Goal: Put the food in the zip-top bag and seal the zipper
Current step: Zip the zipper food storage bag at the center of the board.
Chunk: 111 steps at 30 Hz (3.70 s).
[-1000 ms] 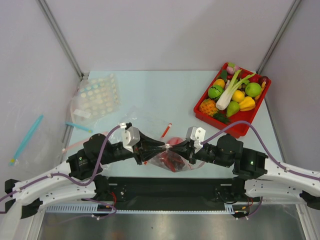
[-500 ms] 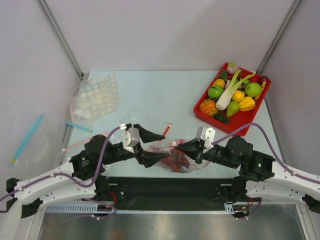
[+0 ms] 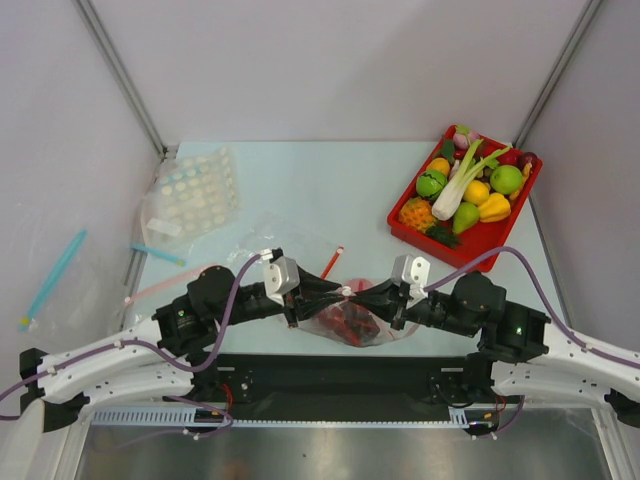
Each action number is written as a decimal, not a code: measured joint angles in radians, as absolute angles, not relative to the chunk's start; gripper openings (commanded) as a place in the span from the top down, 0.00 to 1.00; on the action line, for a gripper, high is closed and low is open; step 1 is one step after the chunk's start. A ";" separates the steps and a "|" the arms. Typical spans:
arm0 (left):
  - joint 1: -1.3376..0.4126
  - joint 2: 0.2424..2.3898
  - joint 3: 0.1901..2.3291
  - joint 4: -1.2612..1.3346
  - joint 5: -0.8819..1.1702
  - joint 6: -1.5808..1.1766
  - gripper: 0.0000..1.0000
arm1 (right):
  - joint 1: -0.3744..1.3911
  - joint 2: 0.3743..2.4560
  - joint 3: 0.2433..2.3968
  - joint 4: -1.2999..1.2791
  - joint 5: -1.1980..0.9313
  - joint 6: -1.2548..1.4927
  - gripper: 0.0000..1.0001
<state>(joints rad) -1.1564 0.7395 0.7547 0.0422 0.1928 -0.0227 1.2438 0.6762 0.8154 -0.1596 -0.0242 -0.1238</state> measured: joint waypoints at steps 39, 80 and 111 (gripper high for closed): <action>-1.158 0.767 0.755 -0.012 0.262 -0.017 1.00 | 1.240 0.682 0.806 -0.098 -0.104 -0.130 0.79; -1.177 0.400 0.612 0.005 -0.124 -0.098 1.00 | 1.240 0.753 0.816 -0.079 -0.098 -0.126 1.00; -1.165 0.468 0.625 0.053 -0.147 -0.065 0.07 | 1.238 0.765 0.836 -0.167 -0.083 -0.108 1.00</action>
